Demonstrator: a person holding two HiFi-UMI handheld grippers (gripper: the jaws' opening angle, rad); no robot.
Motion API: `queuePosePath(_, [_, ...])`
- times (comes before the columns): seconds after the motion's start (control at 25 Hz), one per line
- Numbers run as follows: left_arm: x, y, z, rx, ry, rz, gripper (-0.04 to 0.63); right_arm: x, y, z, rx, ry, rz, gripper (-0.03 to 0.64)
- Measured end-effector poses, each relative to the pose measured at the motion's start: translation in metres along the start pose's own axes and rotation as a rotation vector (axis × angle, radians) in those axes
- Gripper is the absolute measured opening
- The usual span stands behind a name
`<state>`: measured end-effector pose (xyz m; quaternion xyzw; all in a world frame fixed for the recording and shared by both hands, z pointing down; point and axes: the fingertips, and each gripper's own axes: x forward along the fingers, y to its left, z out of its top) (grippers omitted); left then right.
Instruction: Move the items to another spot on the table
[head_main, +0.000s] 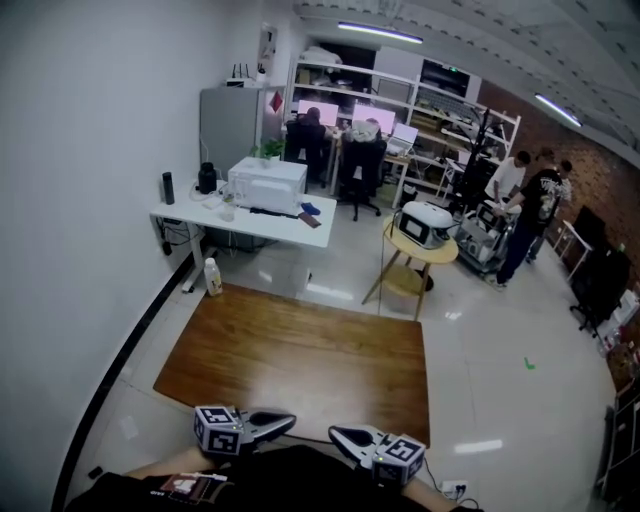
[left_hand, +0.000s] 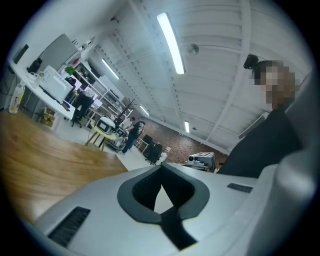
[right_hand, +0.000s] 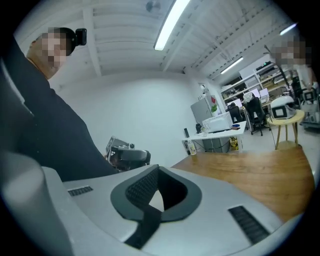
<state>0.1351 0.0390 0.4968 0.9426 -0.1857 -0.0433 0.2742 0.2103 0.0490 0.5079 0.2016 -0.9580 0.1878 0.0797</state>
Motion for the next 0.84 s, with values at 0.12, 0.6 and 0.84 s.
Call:
queuePosePath(0.12, [0.011,-0.007,0.002,0.052,0.023,-0.006,-0.008,-0.014,-0.008,0.003,-0.006,-0.021,-0.015,-0.017])
queuePosePath(0.6, [0.01,0.002,0.008,0.042,0.013,-0.011,-0.008,-0.008,-0.019,-0.001,-0.015,-0.046,-0.012,-0.017])
queuePosePath(0.84, [0.005,0.015,0.015,0.033,0.008,-0.023,-0.008,0.004,-0.019,0.007,-0.025,-0.033,-0.005,-0.017])
